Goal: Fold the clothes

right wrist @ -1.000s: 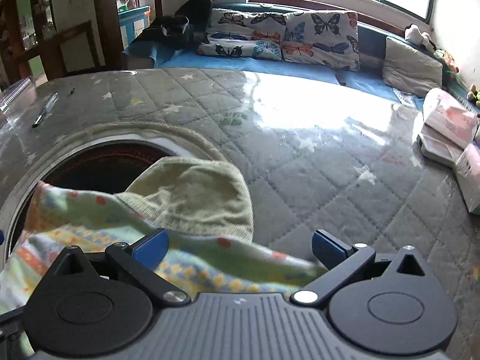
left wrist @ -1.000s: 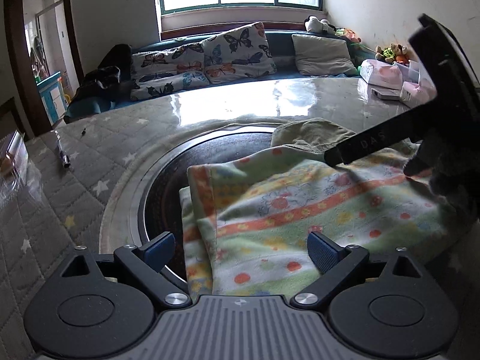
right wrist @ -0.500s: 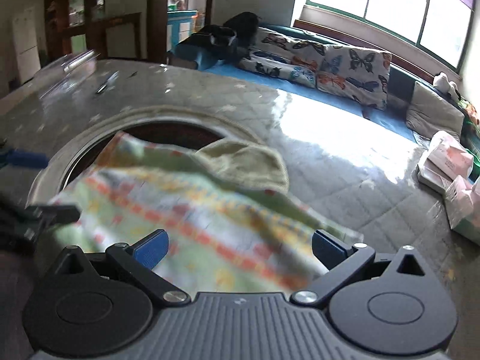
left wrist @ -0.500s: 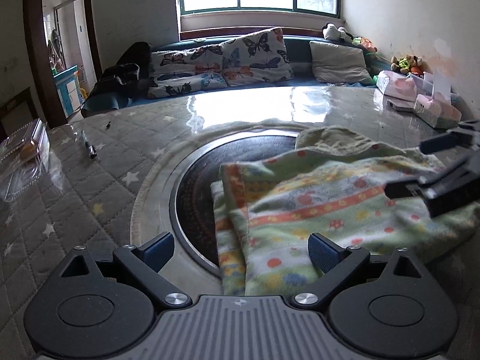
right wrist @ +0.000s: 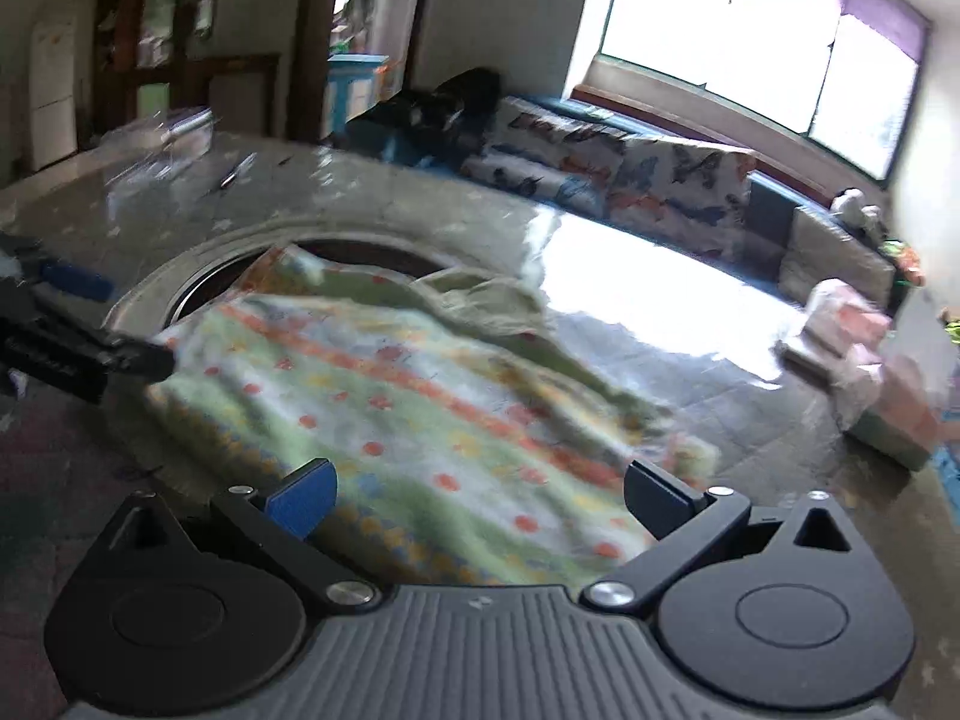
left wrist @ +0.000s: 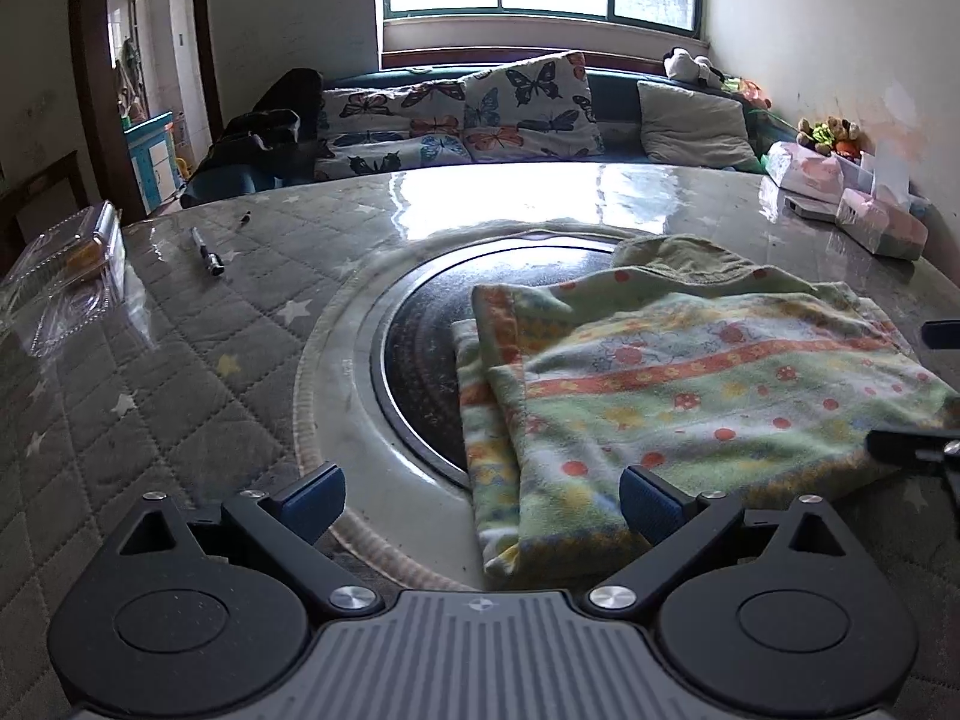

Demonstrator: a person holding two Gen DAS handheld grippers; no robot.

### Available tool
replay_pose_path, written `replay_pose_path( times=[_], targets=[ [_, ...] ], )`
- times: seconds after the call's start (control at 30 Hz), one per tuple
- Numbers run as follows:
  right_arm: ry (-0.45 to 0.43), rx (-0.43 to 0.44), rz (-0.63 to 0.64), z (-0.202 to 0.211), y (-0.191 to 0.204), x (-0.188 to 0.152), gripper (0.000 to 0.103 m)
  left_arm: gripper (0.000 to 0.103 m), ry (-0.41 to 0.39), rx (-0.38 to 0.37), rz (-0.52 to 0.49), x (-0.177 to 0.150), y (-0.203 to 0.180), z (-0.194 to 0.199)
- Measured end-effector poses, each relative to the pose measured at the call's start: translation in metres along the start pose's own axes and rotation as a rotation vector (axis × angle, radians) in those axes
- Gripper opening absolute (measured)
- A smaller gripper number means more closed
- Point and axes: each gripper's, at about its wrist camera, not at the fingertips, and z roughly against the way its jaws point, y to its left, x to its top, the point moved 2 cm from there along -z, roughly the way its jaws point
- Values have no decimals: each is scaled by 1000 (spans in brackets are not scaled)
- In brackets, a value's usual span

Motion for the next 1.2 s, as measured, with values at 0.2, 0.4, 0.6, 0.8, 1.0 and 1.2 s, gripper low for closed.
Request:
replay_pose_path(
  times=[0.2, 0.4, 0.6, 0.8, 1.0, 1.2],
  targets=[
    [44, -77, -93, -10, -25, -16, 103, 100, 6, 12, 9, -3, 2, -1],
    [90, -116, -150, -1, -48, -44, 103, 101, 17, 20, 6, -6, 5, -3],
    [57, -160, -161, 16, -69, -43, 103, 102, 14, 19, 12, 0, 4, -1],
    [74, -168, -183, -2, -77, -43, 103, 103, 21, 35, 14, 9, 3, -7],
    [60, -164, -186, 0, -81, -36, 103, 103, 36, 56, 39, 21, 12, -16],
    [45, -147, -188, -15, -80, -18, 103, 103, 34, 90, 73, 49, 18, -39]
  ],
)
